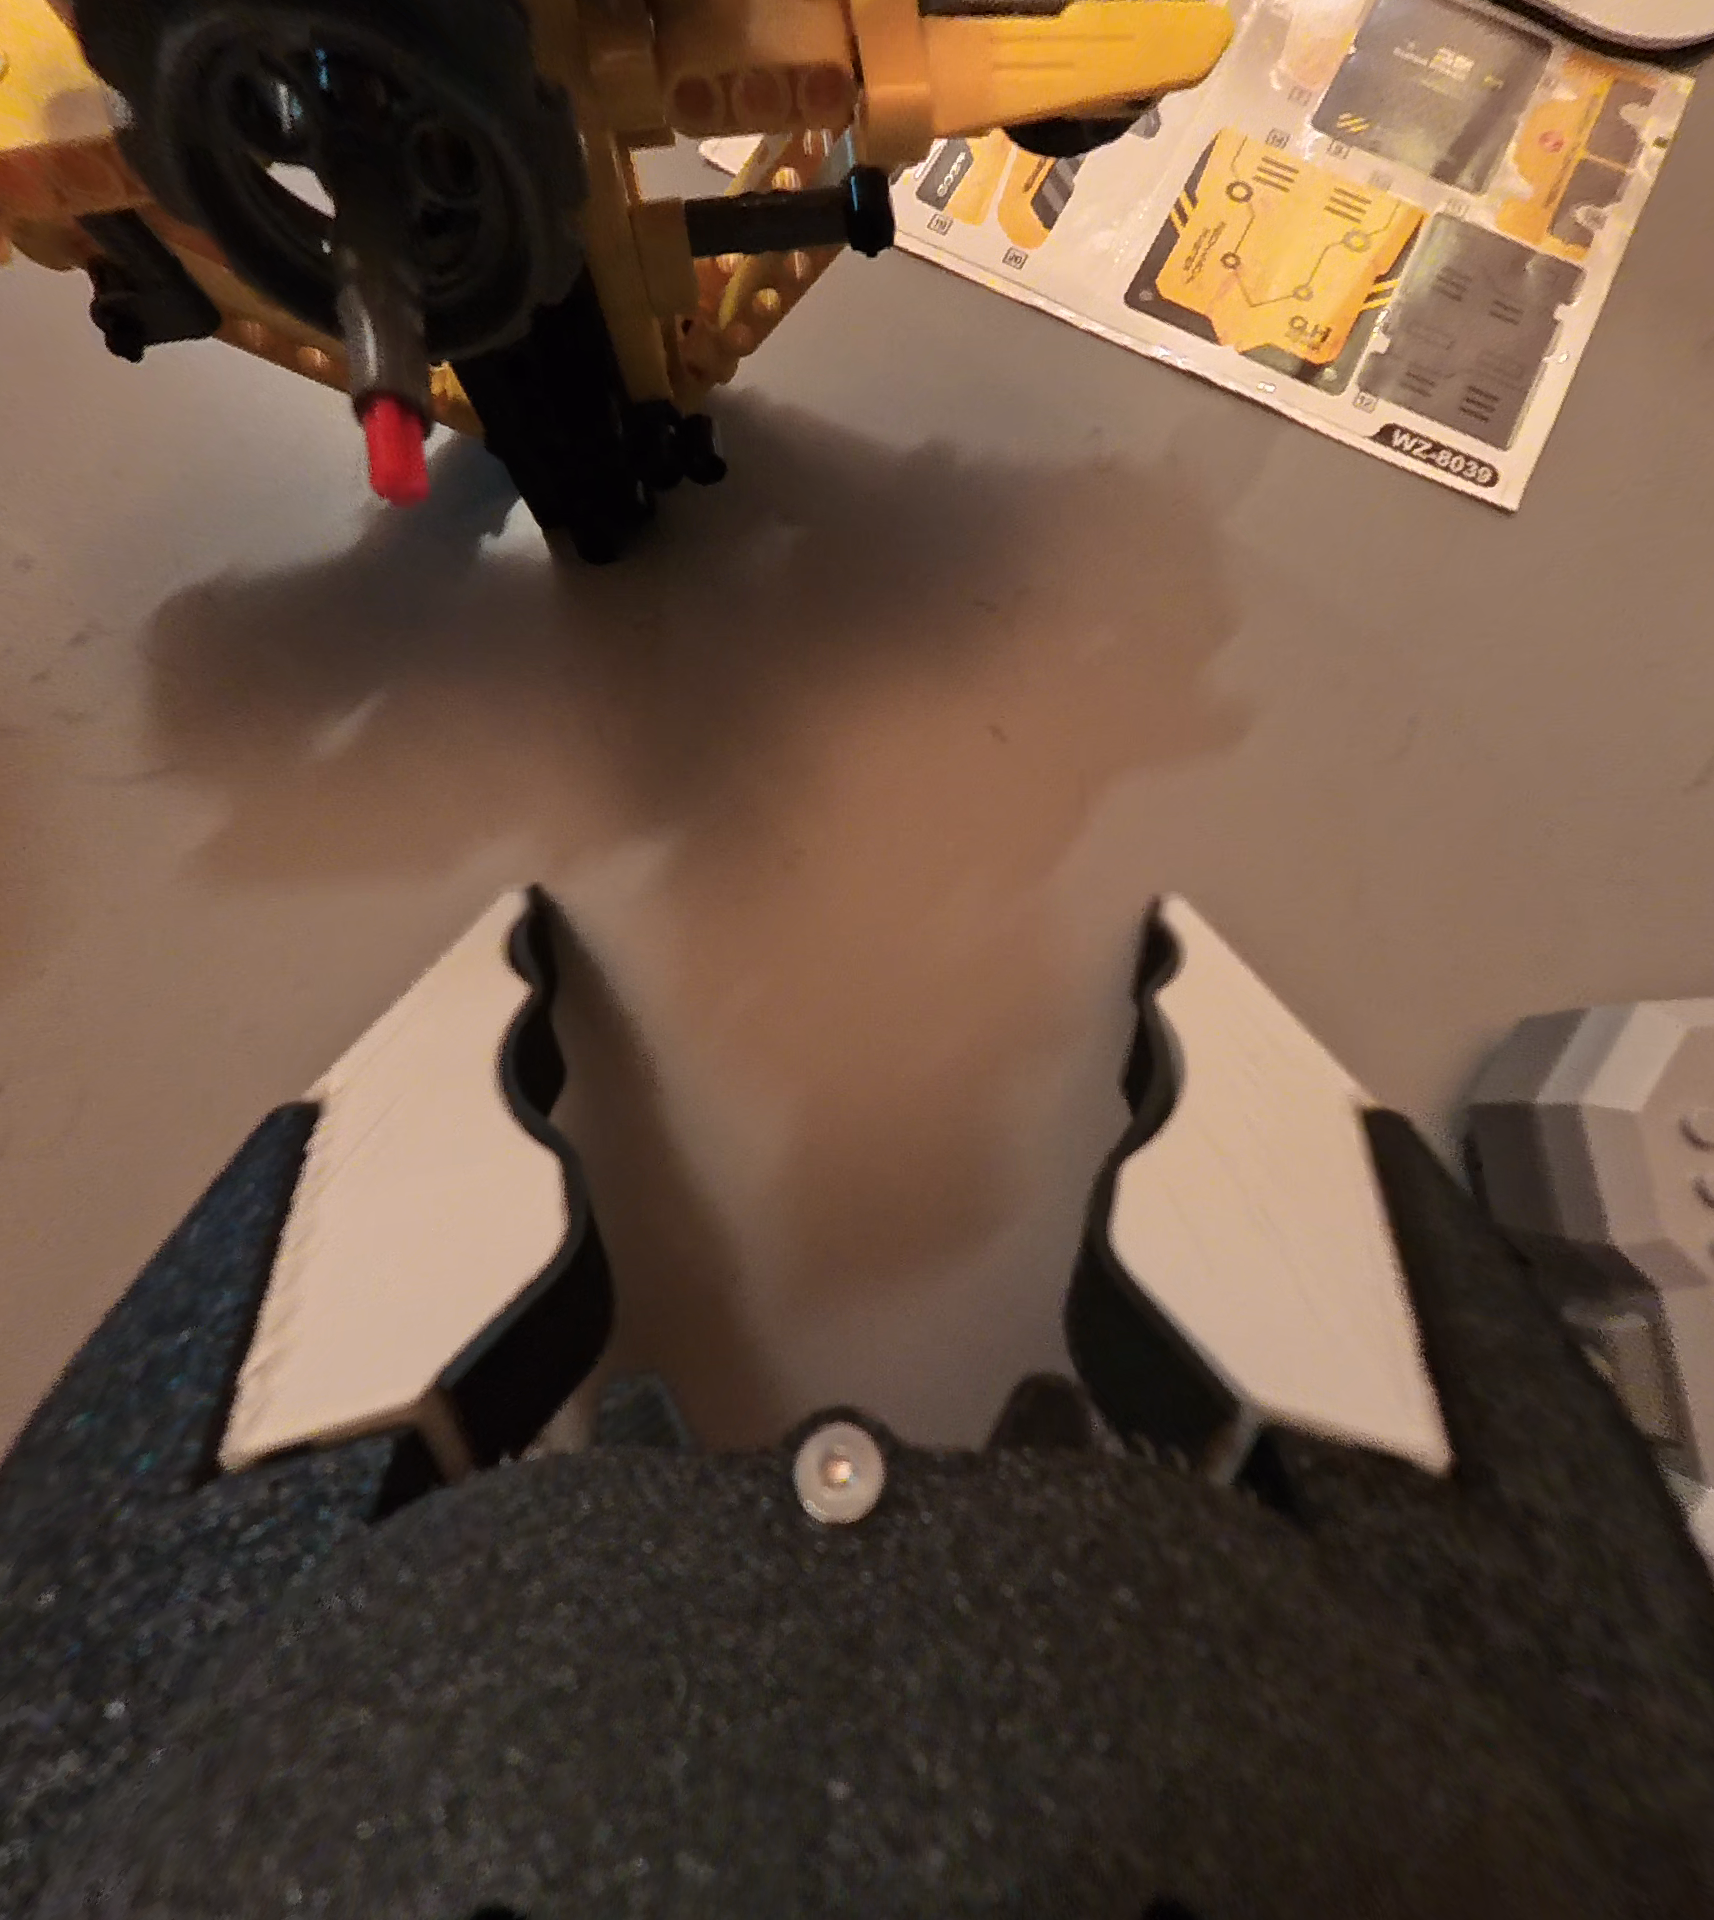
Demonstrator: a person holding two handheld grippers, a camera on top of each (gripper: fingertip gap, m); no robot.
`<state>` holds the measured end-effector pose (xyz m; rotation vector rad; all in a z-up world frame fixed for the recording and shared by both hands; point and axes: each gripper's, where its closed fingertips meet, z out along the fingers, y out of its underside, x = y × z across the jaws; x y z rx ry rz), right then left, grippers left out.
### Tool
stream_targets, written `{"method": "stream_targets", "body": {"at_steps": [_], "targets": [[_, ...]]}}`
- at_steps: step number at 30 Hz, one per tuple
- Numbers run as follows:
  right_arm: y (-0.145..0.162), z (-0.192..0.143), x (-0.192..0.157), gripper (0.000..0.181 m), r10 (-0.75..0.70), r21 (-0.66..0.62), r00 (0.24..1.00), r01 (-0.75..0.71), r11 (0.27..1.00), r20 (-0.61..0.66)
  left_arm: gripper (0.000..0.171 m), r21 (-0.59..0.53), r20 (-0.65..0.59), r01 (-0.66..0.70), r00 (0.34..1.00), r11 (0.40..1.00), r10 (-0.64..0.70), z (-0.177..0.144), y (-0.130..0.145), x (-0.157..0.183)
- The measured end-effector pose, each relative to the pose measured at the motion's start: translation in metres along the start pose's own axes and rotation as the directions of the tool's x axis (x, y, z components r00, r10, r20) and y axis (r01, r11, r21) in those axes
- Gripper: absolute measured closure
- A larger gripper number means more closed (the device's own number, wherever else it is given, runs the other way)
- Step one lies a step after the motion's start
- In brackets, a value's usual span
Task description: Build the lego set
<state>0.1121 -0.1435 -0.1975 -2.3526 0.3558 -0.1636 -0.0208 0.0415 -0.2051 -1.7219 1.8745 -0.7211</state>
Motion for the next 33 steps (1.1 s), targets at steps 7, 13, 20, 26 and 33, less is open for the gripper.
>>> {"method": "stream_targets", "body": {"at_steps": [7, 13, 20, 26, 33], "targets": [[-0.047, -0.045, 0.031, 0.123, -0.011, 0.163, 0.996, 0.025, 0.986, -0.087, 0.081, -0.141, -0.029, -0.072, 0.997, 0.987, 0.069, -0.011, -0.005, 0.000], [-0.101, -0.091, 0.056, 0.125, -0.033, 0.370, 0.988, 0.087, 0.925, -0.151, 0.095, 0.257, 0.403, -0.292, 0.899, 0.921, 0.173, -0.103, -0.116, -0.045], [-0.117, -0.079, 0.042, 0.122, 0.039, 0.534, 0.995, -0.084, 0.841, 0.096, 0.122, 0.367, 0.329, -0.308, 0.926, 0.878, 0.187, -0.066, -0.137, -0.044], [-0.095, -0.055, 0.032, 0.125, 0.015, 0.505, 0.986, -0.099, 0.857, 0.167, 0.120, 0.475, 0.084, -0.181, 0.984, 0.861, 0.160, -0.048, -0.117, -0.040], [-0.102, -0.063, 0.001, 0.128, -0.071, 0.582, 0.967, -0.087, 0.808, 0.244, 0.117, 0.418, -0.017, -0.147, 0.985, 0.897, 0.170, -0.023, -0.107, -0.030]]}}
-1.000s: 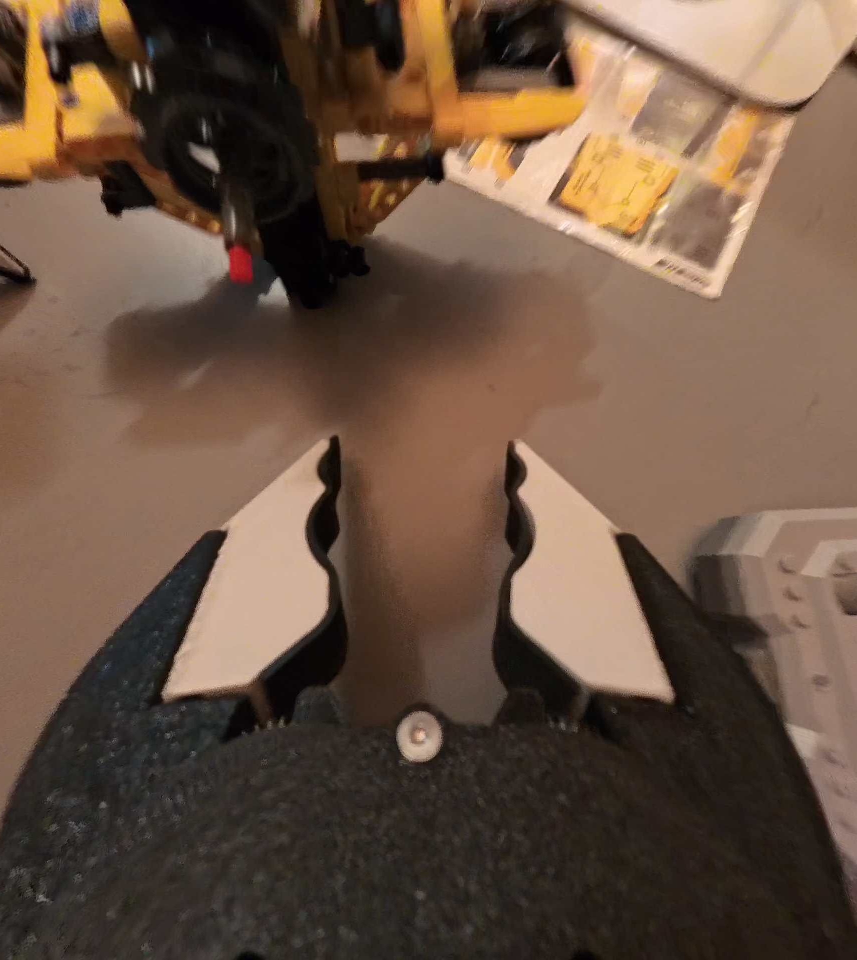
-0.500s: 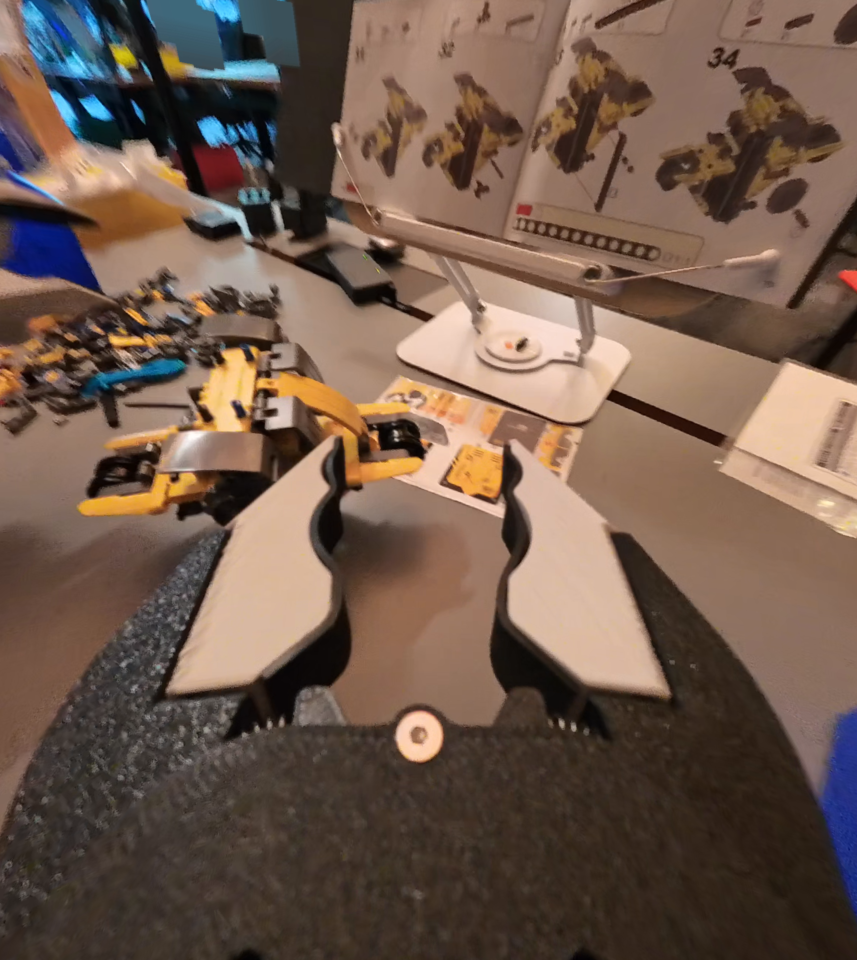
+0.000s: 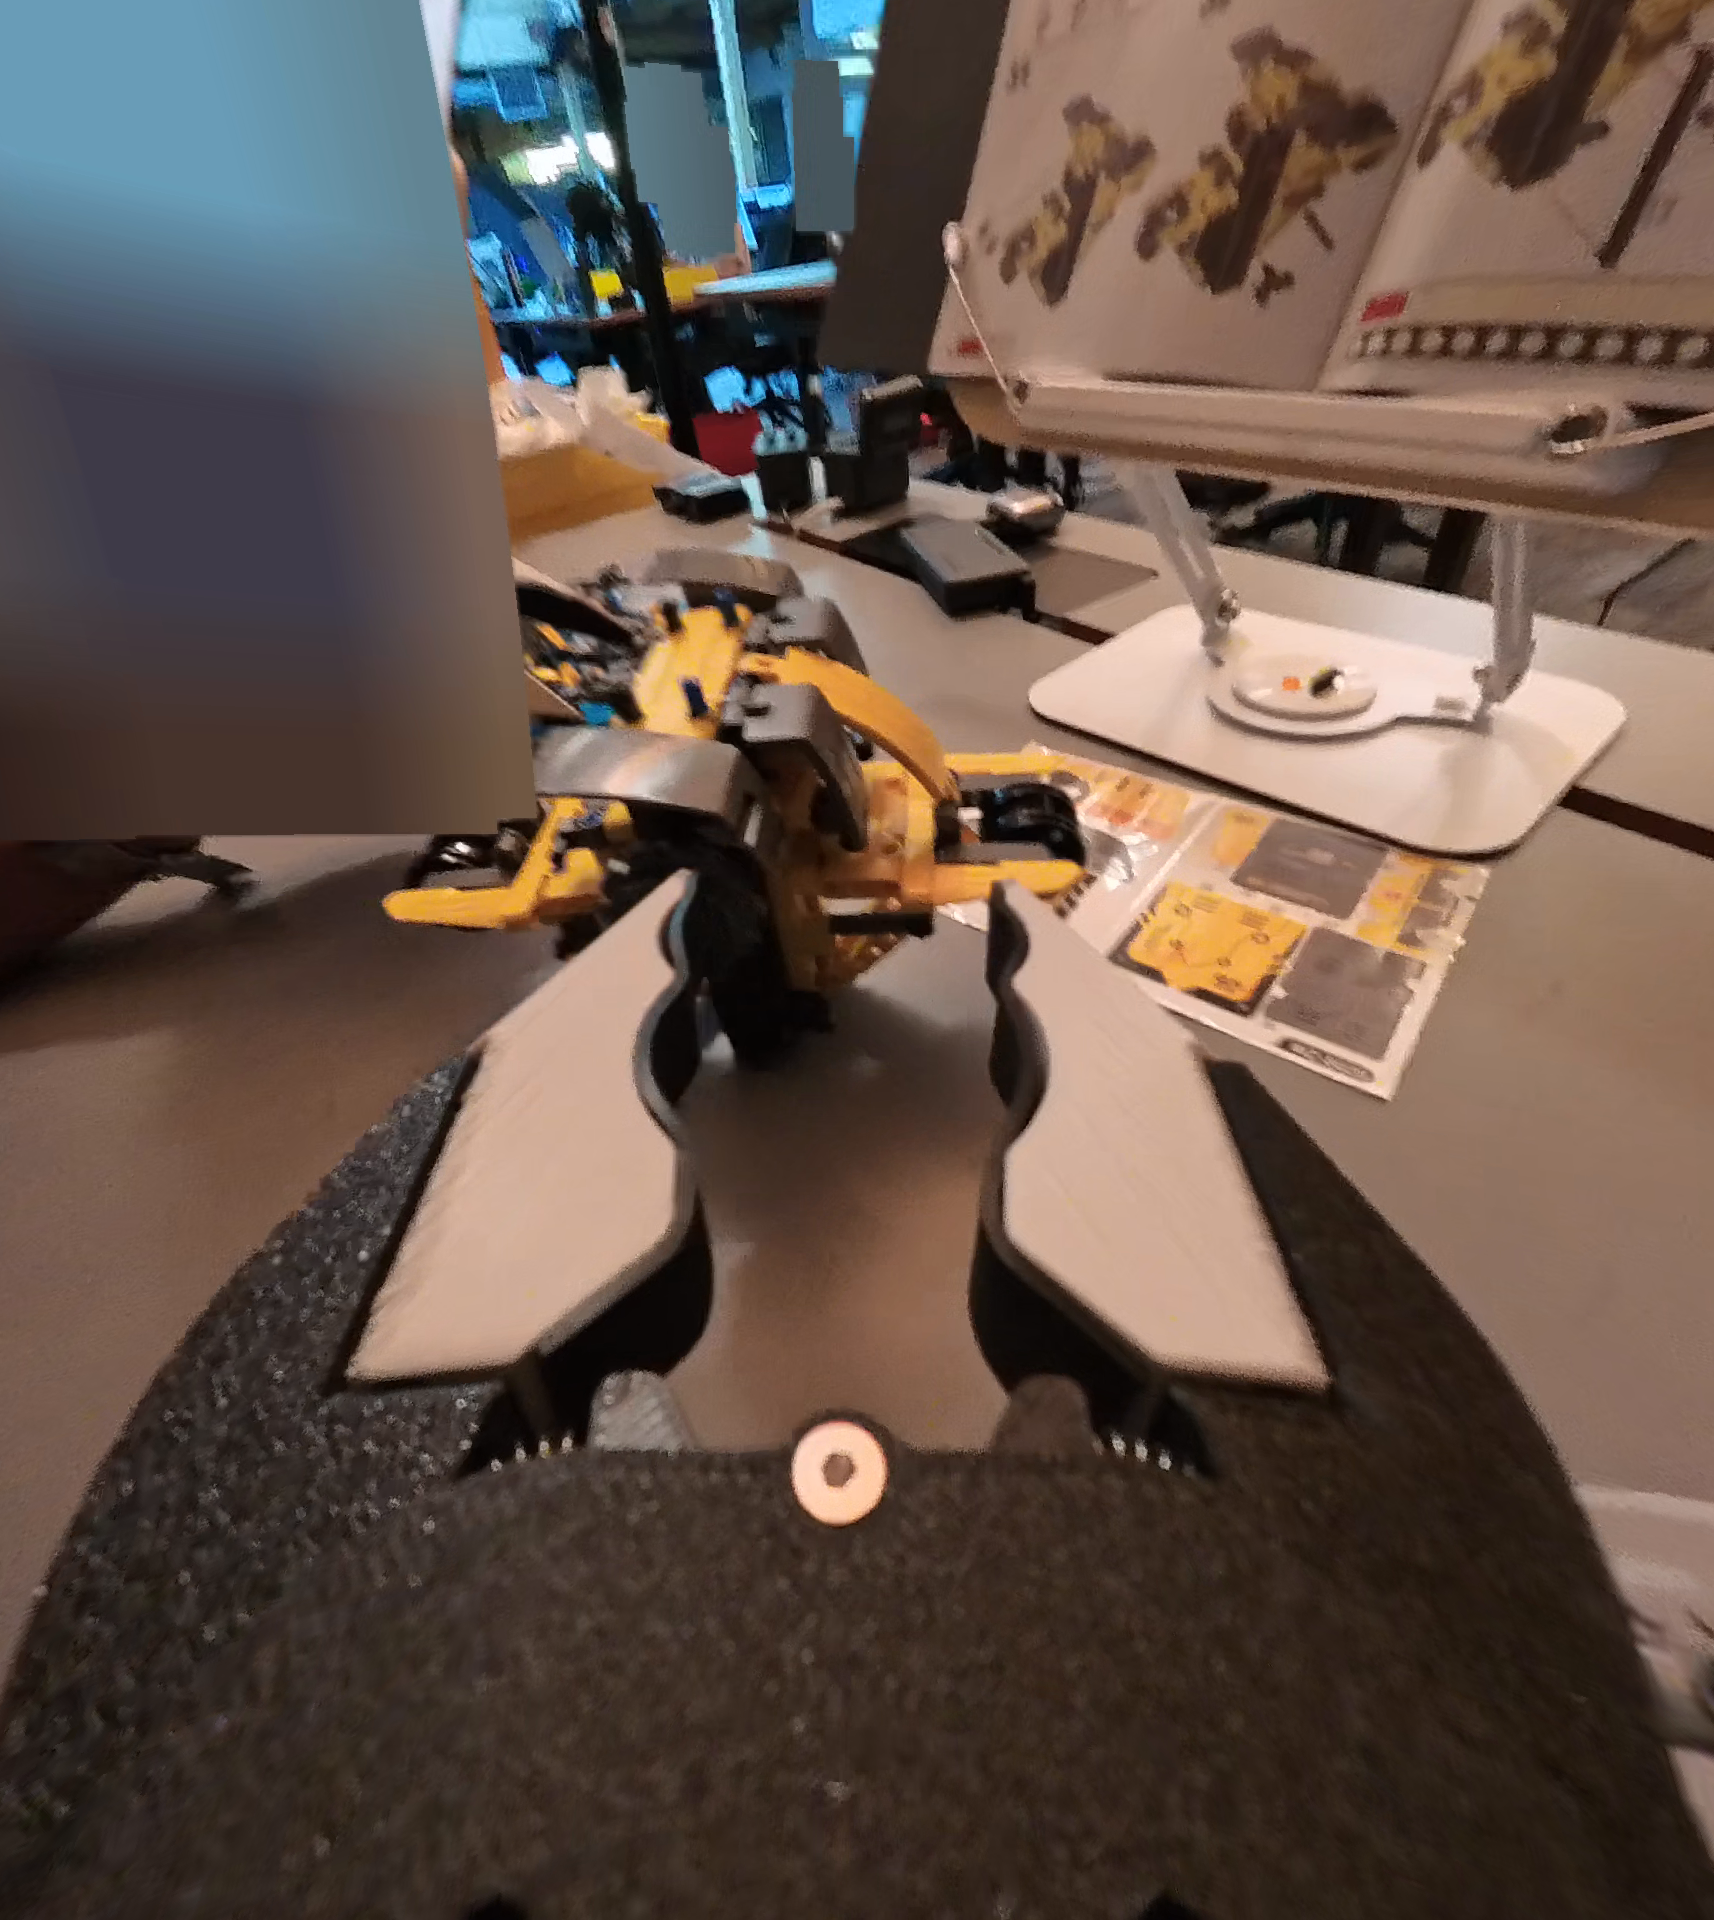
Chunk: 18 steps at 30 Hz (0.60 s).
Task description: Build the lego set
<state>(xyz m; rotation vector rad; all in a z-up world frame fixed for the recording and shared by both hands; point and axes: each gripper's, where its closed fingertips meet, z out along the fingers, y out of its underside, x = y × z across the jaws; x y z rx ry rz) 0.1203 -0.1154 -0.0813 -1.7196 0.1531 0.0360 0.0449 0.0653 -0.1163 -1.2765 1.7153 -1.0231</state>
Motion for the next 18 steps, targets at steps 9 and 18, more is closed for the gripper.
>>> {"method": "stream_targets", "body": {"at_steps": [9, 18], "targets": [[-0.019, -0.010, -0.010, 0.127, -0.106, 0.046, 0.994, 0.107, 0.993, -0.012, 0.116, 0.076, -0.019, 0.015, 1.000, 0.997, -0.014, -0.005, -0.009, 0.001], [-0.010, -0.003, -0.020, 0.129, -0.168, 0.020, 0.985, 0.168, 0.986, 0.024, 0.112, 0.189, -0.002, -0.096, 0.995, 0.977, 0.098, -0.019, -0.036, 0.021]]}}
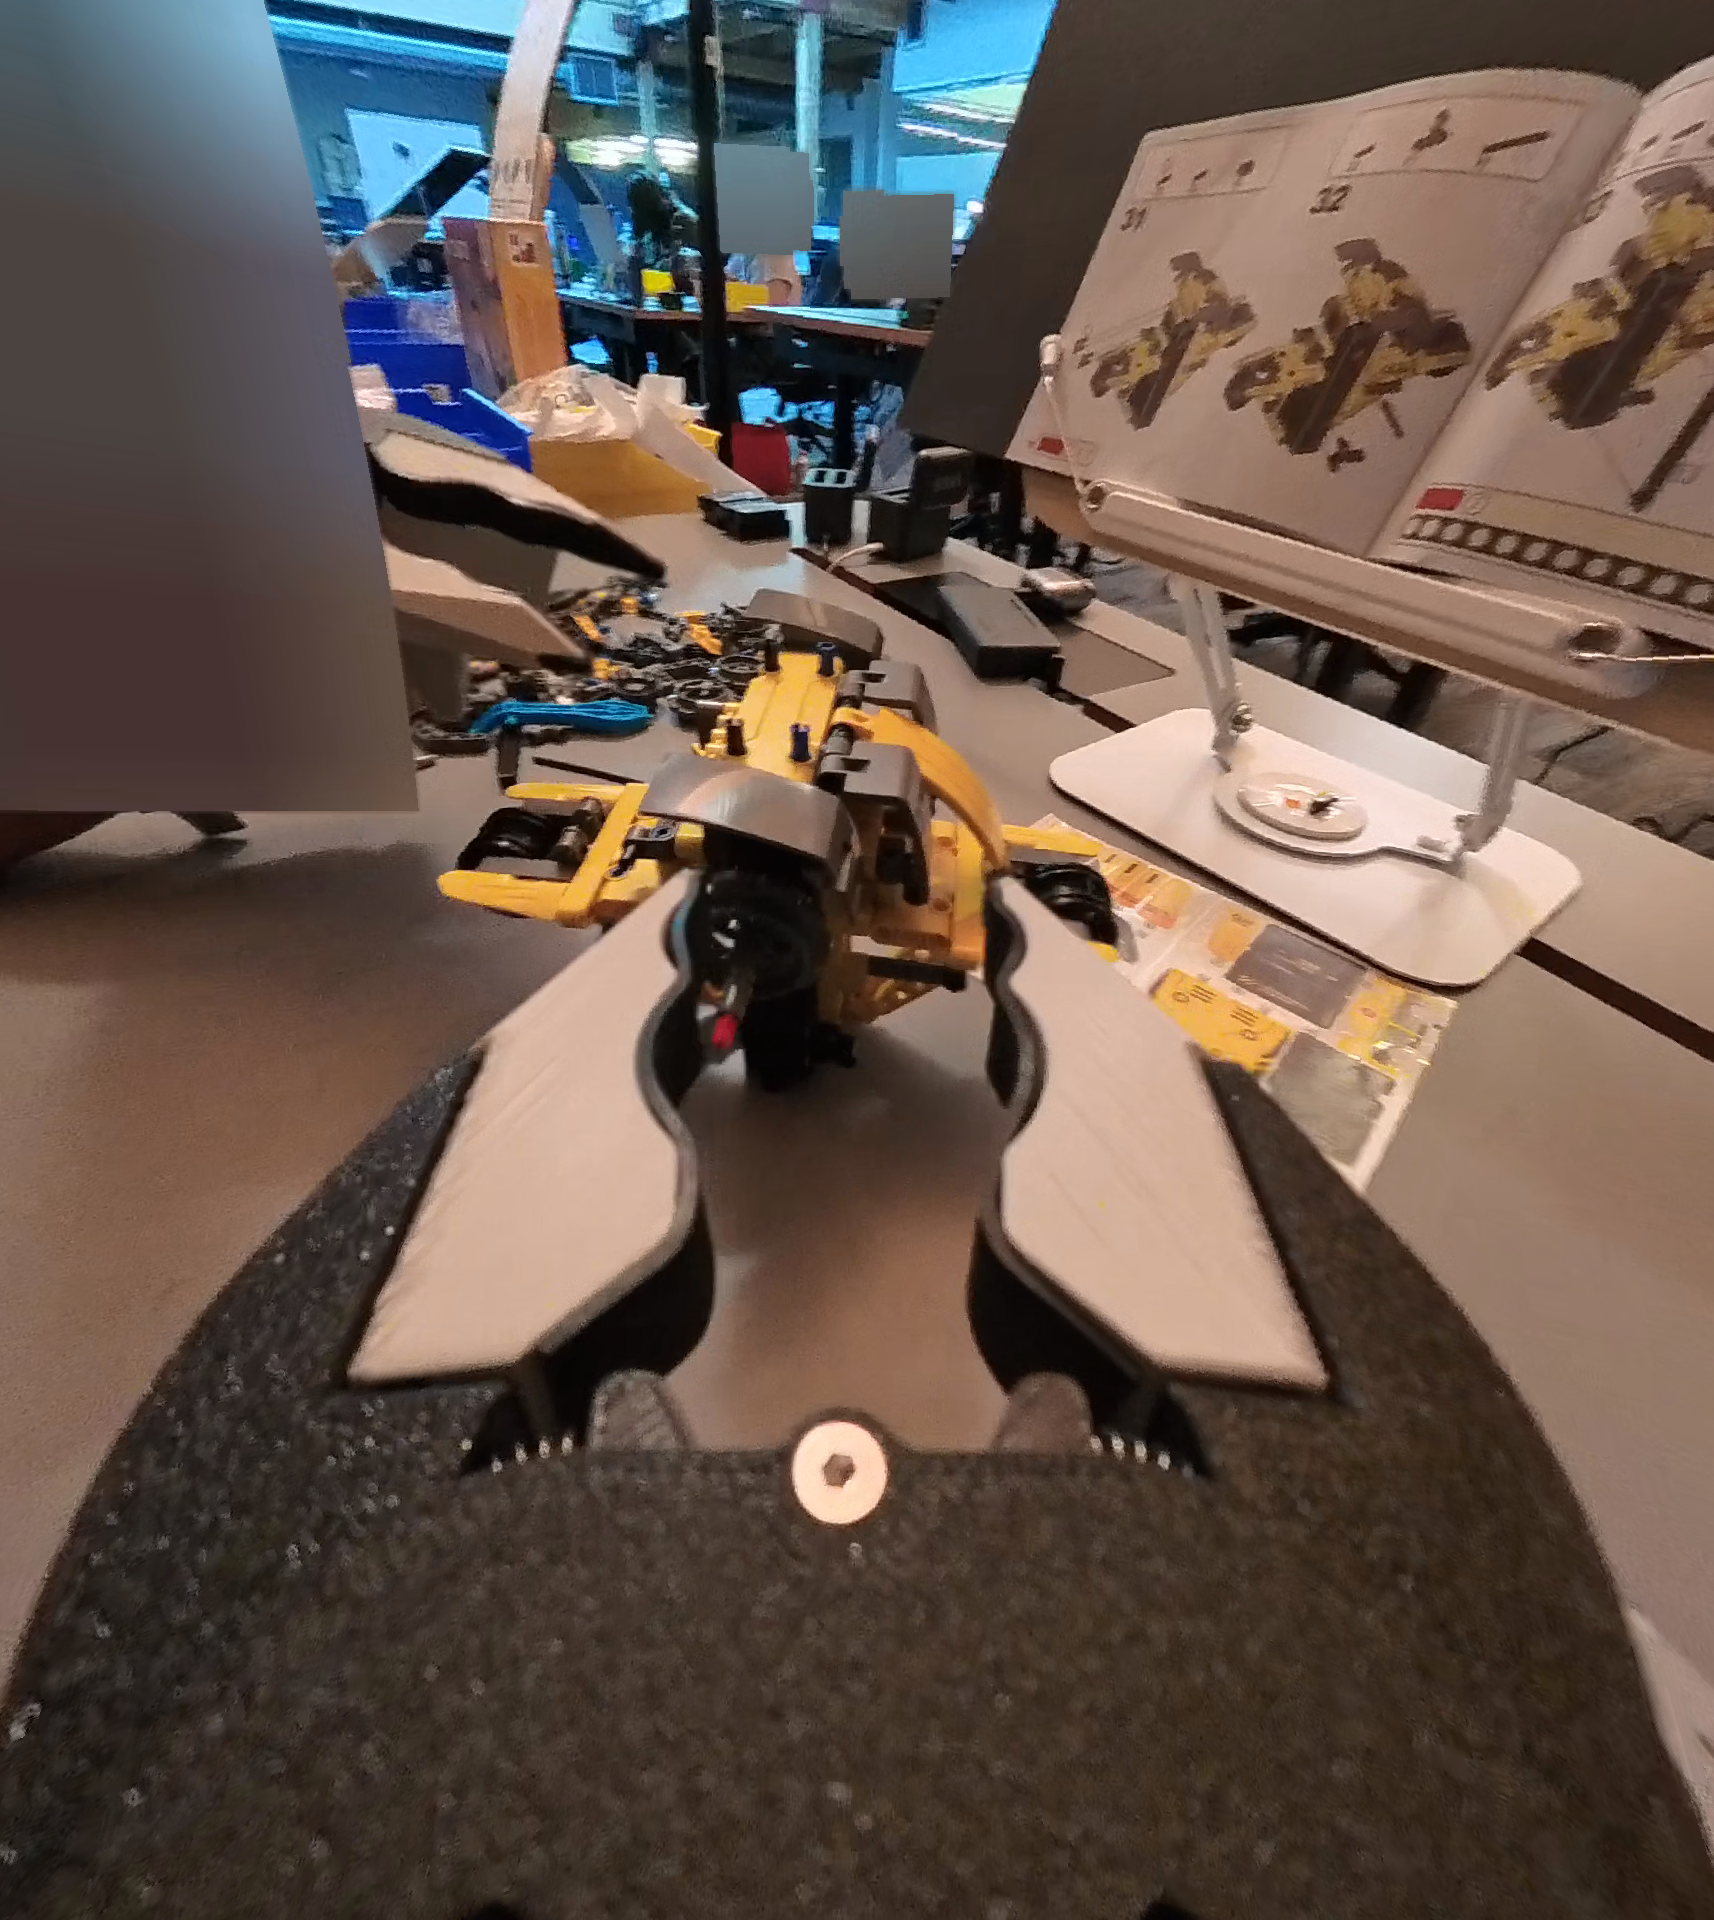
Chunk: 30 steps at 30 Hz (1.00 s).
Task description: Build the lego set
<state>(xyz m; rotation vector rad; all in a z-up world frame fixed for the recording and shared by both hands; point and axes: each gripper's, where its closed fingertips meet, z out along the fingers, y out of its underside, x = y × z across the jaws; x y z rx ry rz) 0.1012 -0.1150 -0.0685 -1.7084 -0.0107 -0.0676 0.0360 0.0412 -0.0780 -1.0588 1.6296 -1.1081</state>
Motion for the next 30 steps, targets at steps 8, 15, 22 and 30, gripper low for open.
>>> {"method": "stream_targets", "body": {"at_steps": [8, 15, 22, 30], "targets": [[-0.007, -0.003, -0.004, 0.130, 0.017, 0.051, 0.999, -0.020, 0.998, 0.048, 0.112, 0.013, -0.019, -0.012, 1.000, 1.000, 0.012, 0.003, 0.001, 0.007], [-0.005, -0.007, 0.005, 0.132, 0.084, 0.054, 0.995, -0.087, 0.995, 0.059, 0.112, 0.005, -0.055, 0.050, 0.997, 0.999, -0.050, 0.007, 0.006, 0.008], [0.005, 0.002, -0.005, 0.132, 0.044, -0.001, 0.996, -0.044, 0.999, 0.072, 0.112, 0.012, -0.035, 0.037, 0.999, 0.999, -0.037, 0.006, 0.006, 0.004], [0.005, 0.006, -0.008, 0.128, 0.042, -0.010, 0.998, -0.041, 0.999, 0.042, 0.110, 0.001, -0.034, 0.102, 0.994, 0.995, -0.102, 0.007, 0.013, -0.006]]}}
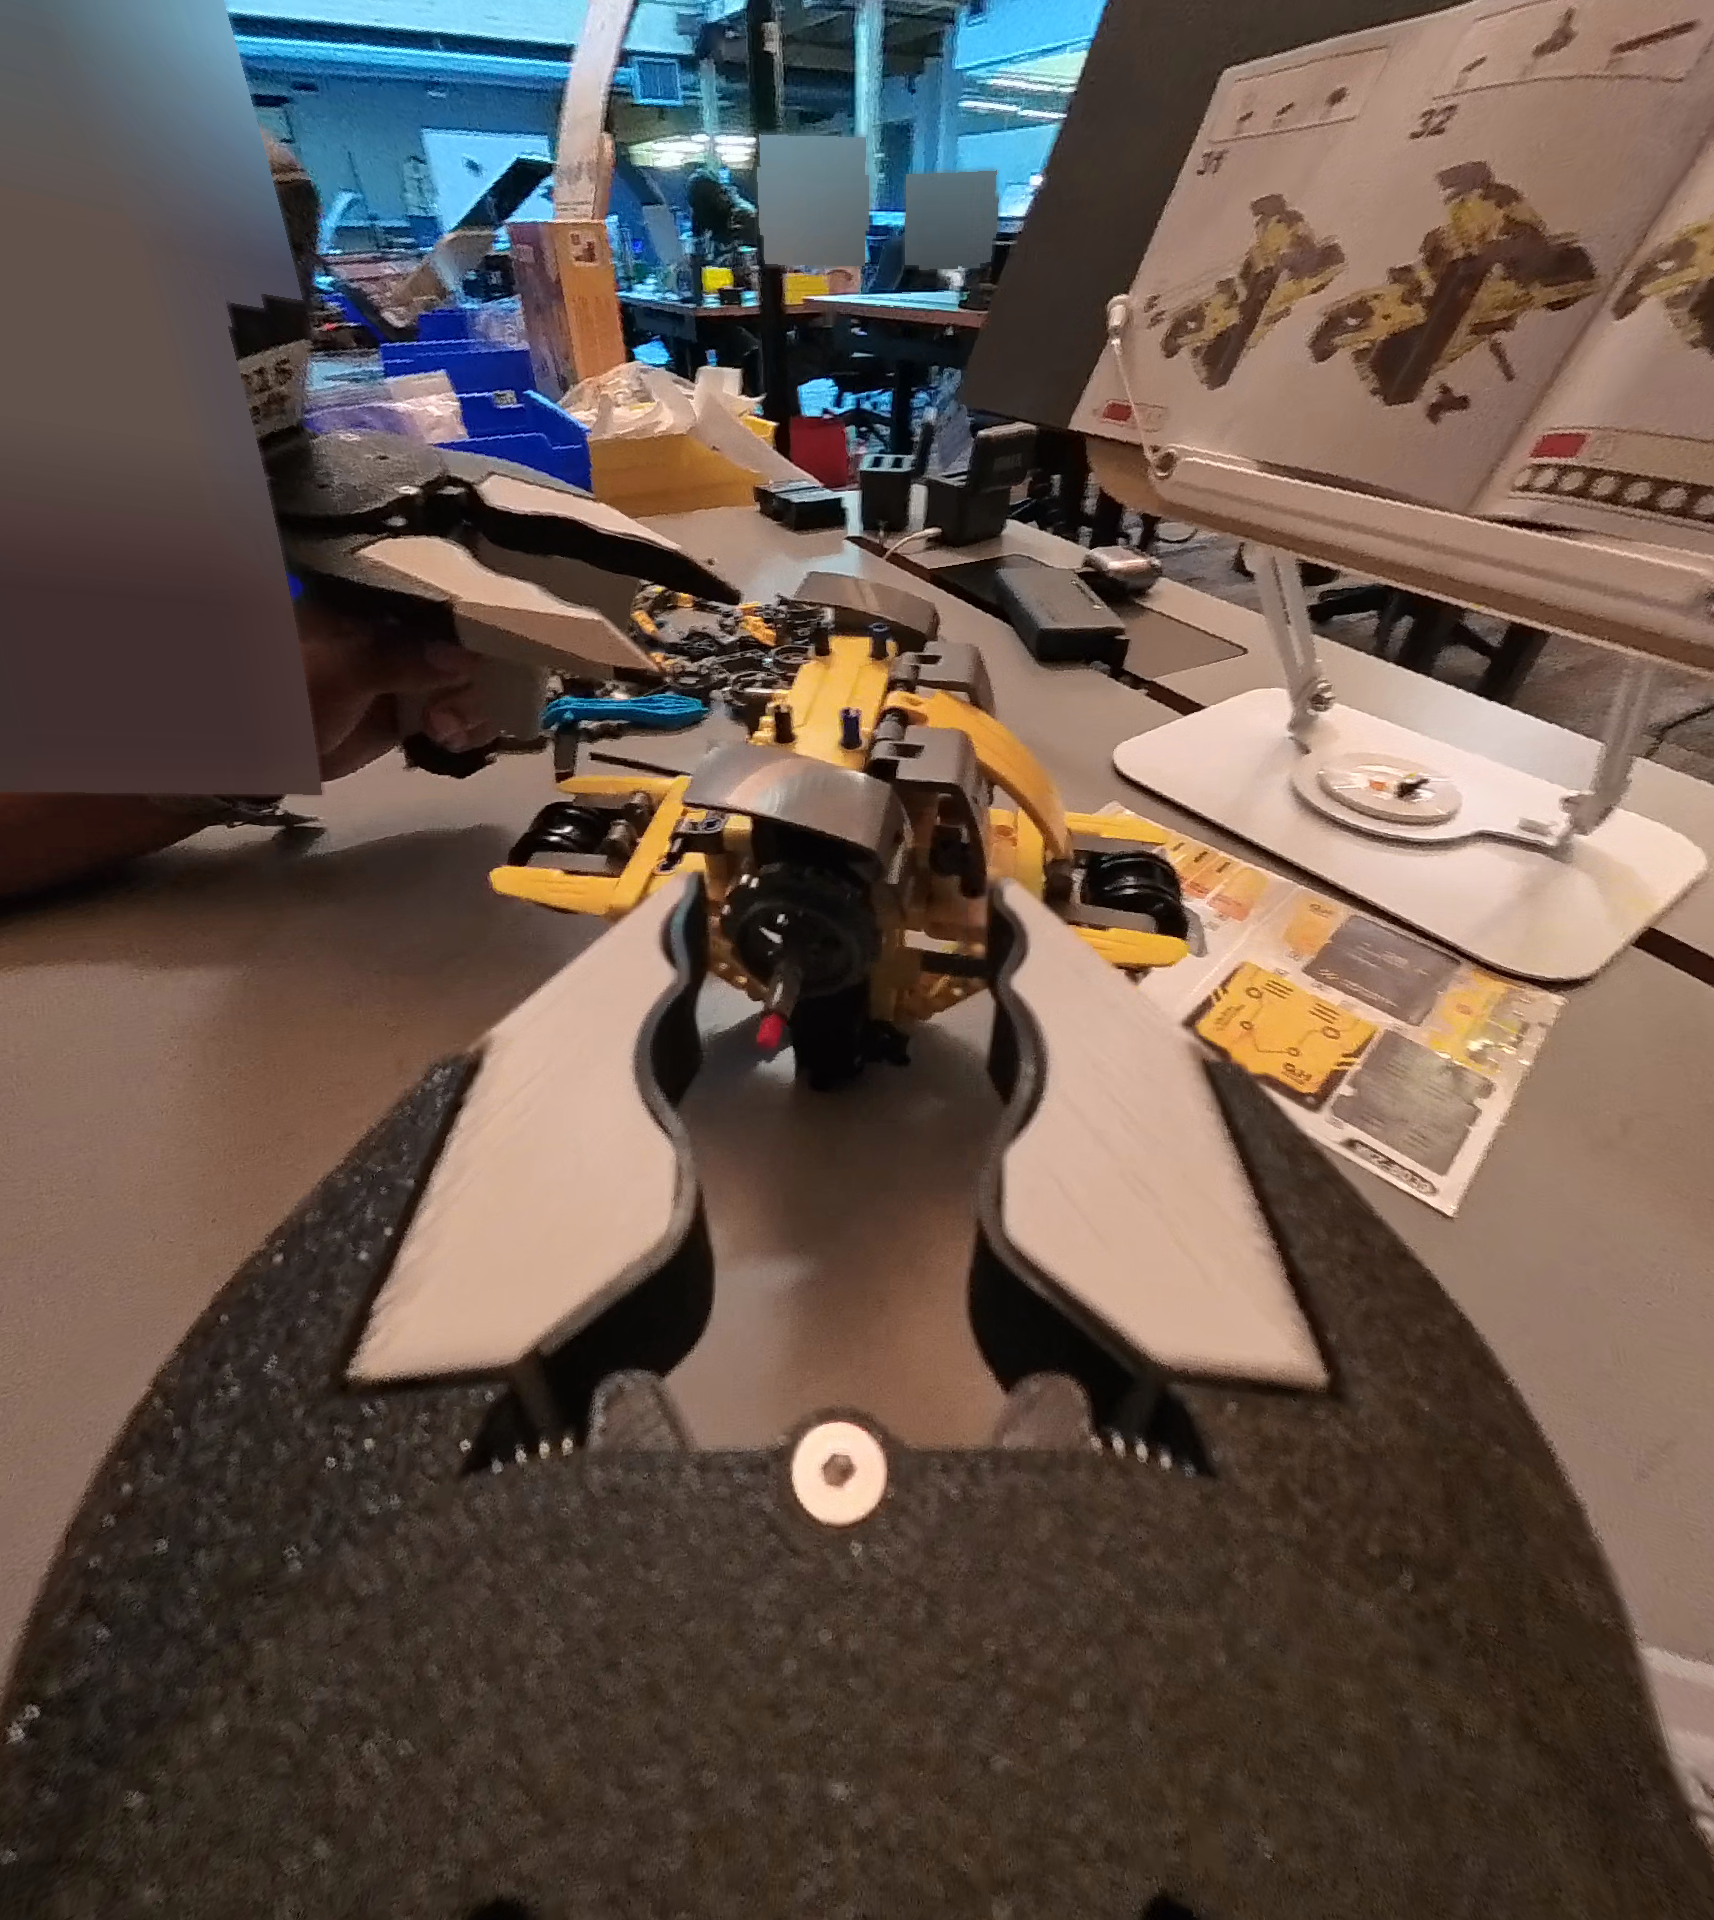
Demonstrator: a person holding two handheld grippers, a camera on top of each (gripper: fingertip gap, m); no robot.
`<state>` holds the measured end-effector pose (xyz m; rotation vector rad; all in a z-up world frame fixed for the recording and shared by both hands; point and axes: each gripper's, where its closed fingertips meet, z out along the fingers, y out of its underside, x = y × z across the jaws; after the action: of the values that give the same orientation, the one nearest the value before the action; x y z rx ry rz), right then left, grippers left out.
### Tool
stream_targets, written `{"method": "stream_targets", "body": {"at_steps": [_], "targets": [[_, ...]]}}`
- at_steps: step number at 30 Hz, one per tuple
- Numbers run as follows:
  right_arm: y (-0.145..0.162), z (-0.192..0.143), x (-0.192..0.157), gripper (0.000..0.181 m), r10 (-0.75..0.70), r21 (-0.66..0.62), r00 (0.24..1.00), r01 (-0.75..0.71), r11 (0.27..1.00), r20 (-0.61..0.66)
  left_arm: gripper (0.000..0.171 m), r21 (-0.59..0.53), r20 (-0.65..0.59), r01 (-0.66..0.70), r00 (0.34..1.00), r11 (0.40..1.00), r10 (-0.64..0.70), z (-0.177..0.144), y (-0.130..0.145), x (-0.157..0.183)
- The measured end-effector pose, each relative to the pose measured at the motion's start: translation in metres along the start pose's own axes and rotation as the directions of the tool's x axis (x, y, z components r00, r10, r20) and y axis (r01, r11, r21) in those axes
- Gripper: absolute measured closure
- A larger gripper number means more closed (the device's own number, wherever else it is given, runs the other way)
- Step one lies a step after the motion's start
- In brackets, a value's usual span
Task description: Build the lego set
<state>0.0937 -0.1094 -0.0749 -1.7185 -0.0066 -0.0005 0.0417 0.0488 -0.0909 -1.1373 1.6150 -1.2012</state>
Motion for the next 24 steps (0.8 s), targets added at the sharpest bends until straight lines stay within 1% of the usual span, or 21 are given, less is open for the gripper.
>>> {"method": "stream_targets", "body": {"at_steps": [3, 7, 10, 13, 16, 24], "targets": [[0.002, -0.001, 0.007, 0.128, 0.029, -0.002, 0.999, -0.029, 1.000, -0.023, 0.111, -0.008, 0.003, 0.012, 1.000, 1.000, -0.012, 0.001, 0.004, -0.003], [0.004, -0.005, 0.016, 0.127, 0.189, 0.025, 0.982, -0.189, 0.982, 0.014, 0.110, -0.046, 0.003, 0.045, 0.999, 0.998, -0.045, 0.007, 0.016, -0.006], [0.010, -0.006, 0.028, 0.123, 0.249, 0.033, 0.969, -0.249, 0.968, 0.005, 0.110, -0.104, -0.003, 0.069, 0.998, 0.992, -0.070, 0.012, 0.029, -0.008], [0.021, -0.005, 0.038, 0.124, 0.243, 0.009, 0.969, -0.243, 0.970, -0.037, 0.110, -0.121, -0.011, 0.086, 0.996, 0.989, -0.088, 0.015, 0.036, -0.010], [0.030, -0.001, 0.040, 0.124, 0.240, -0.021, 0.970, -0.242, 0.970, -0.048, 0.110, -0.120, -0.025, 0.120, 0.992, 0.986, -0.124, 0.015, 0.036, -0.012], [0.036, 0.002, 0.040, 0.125, 0.233, -0.054, 0.971, -0.236, 0.970, -0.058, 0.108, -0.171, -0.027, 0.116, 0.992, 0.978, -0.122, 0.020, 0.043, -0.010]]}}
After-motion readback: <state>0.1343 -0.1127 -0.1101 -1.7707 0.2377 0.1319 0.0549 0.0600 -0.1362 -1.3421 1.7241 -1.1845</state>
